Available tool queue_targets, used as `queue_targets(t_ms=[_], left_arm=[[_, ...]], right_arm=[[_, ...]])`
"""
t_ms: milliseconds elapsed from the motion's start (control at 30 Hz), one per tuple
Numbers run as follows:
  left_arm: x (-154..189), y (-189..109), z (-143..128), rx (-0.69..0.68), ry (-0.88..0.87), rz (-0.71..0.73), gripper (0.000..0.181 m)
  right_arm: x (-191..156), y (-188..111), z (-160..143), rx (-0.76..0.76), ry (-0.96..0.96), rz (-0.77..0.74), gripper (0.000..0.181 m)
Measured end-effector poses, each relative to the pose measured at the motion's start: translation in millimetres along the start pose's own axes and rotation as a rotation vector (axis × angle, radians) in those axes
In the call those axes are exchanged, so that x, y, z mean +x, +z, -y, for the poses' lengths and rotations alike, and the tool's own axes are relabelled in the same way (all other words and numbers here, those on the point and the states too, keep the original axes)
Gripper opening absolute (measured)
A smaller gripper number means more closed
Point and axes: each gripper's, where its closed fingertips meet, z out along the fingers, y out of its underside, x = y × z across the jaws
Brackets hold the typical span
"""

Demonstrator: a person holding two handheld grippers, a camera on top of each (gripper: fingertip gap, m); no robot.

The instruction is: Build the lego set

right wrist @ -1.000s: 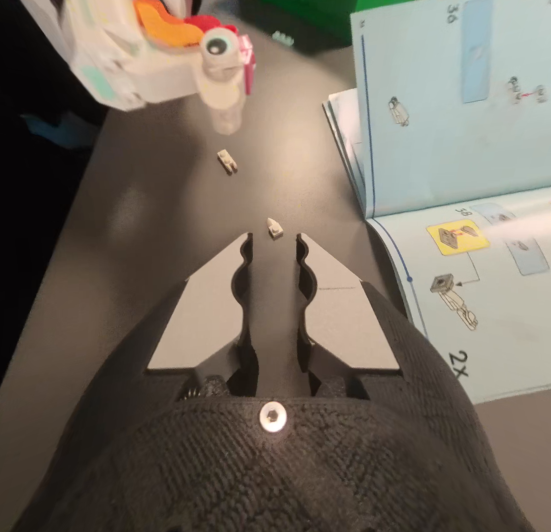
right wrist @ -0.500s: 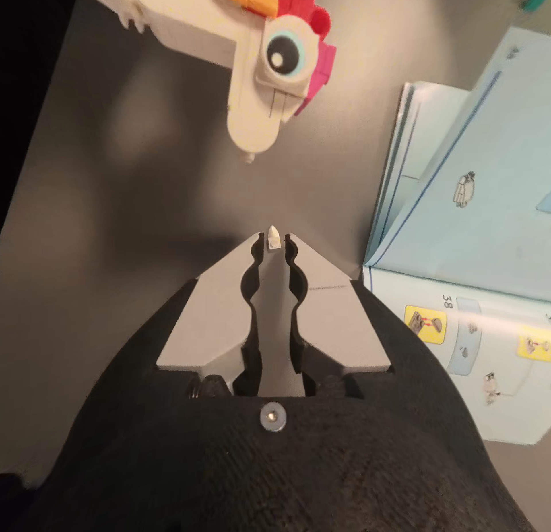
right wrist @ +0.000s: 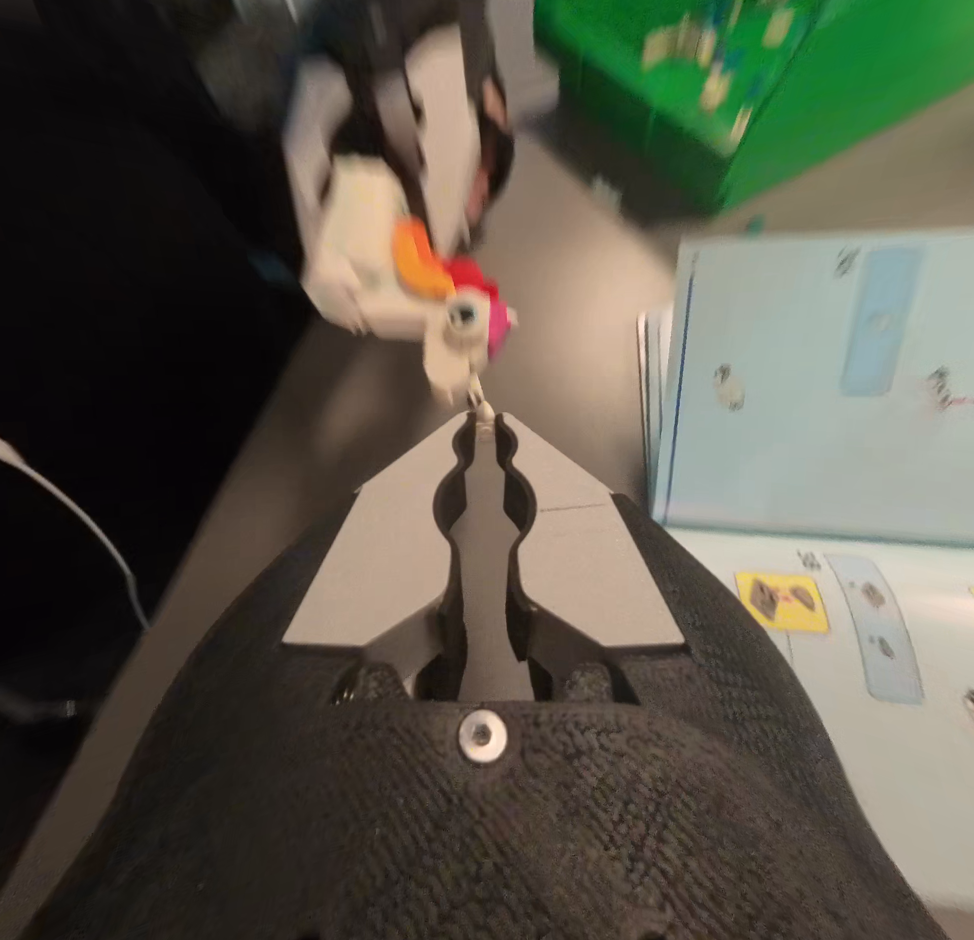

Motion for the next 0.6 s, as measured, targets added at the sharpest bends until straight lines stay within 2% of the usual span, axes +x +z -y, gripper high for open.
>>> queue_targets(t_ms=[33,133,300,600], left_arm=[[2.4,3.8,1.3,0.004,-0.002,-0.008,0.048],[12.7,16.8,11.4,0.040,0.011,-0.049,0.048],[28.4,24.2,37.1,0.163,0.017,-0.127,0.048],[39.3,24.6,61.9,0.275,0.037,-0.172,0.048]], right_arm=[[-5.0,-7.5,17.1,0.132,0.012,0.004,0.005],[-25.8,-25.7,51.8,0.417,0.050,0.071,0.005],[-47.6,-39.4,67.4,0.600,0.109,0.199,0.005],[-61.8,-45.3,71.5,0.656,0.079,0.229,0.005]])
